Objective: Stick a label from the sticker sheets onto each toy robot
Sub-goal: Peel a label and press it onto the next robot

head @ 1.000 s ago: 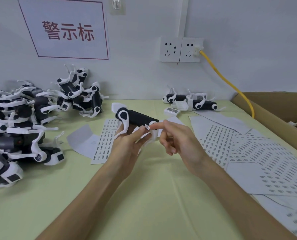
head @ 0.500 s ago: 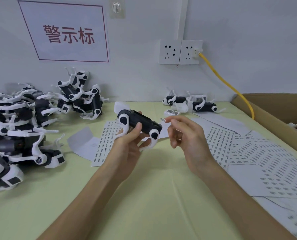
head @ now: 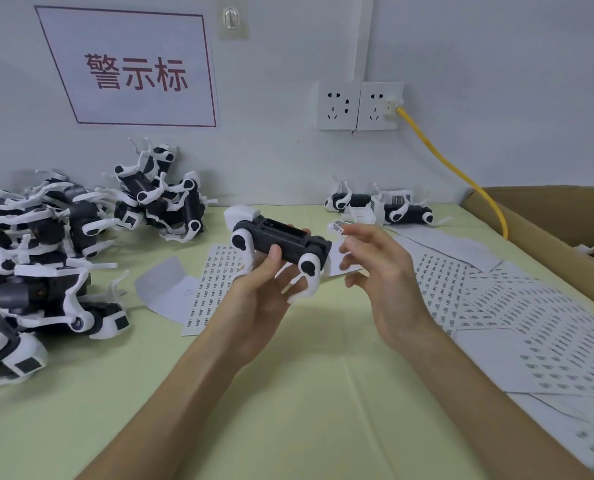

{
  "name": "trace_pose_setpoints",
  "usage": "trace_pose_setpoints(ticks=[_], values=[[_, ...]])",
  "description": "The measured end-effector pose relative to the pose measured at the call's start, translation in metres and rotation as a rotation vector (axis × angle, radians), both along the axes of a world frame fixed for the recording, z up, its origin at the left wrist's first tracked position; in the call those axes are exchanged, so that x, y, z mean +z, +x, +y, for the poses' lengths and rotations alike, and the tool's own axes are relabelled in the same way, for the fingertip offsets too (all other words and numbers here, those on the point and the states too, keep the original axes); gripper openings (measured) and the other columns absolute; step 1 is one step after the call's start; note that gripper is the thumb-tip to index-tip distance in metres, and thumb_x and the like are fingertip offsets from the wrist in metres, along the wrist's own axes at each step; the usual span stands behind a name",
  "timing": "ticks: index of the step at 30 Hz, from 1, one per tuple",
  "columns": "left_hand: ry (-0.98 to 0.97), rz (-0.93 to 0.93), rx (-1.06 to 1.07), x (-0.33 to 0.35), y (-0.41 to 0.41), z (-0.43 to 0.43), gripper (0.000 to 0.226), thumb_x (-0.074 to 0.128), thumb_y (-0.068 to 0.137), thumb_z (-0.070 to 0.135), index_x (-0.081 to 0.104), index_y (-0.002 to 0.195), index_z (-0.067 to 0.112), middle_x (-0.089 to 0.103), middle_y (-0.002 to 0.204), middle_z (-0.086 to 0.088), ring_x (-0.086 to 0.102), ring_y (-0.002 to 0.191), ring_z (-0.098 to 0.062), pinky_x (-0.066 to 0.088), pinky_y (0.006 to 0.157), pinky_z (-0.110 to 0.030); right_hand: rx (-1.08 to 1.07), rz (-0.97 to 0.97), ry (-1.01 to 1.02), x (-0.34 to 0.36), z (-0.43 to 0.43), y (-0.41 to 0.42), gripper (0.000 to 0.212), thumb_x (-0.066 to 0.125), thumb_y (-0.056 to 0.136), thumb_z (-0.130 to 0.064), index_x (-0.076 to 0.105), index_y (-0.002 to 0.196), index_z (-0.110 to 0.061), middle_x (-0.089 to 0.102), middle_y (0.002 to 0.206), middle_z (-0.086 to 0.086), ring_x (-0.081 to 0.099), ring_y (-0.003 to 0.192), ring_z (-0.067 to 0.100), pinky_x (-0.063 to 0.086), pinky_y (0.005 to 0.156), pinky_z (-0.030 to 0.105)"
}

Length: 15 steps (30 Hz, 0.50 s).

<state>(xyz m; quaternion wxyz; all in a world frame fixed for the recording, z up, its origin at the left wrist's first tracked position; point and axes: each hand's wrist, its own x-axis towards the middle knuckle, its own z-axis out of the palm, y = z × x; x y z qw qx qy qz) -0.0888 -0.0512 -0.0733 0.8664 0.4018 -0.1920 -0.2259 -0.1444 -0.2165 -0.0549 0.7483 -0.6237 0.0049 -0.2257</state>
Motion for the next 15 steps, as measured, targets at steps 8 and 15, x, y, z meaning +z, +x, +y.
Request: trace_pose_setpoints(ticks=[8,15], values=[[0.063,-0.057,0.148,-0.005,0.0,-0.005,0.044,0.065,0.09,0.015,0.06,0.13,0.0,0.058,0.141,-0.03,0.058,0.124,-0.038,0.051,0.11,-0.04,-0.113,-0.098,-0.247,-0.002,0.01,-0.002,0.026,0.075,0.077,-0.027,0.07,0.102,-0.028,0.071,0.106,-0.016,0.066,0.094,0.009,0.051,0.075,0.019],[0.052,-0.159,0.197,-0.011,-0.001,-0.008,0.027,0.067,0.09,0.006,0.066,0.117,0.004,0.073,0.099,-0.004,0.072,0.104,-0.02,0.055,0.094,-0.027,0.08,-0.093,-0.252,0.003,0.012,-0.006,0.018,0.059,0.086,-0.019,0.077,0.091,-0.018,0.041,0.052,0.003,0.036,0.048,0.014,0.03,0.047,0.021]])
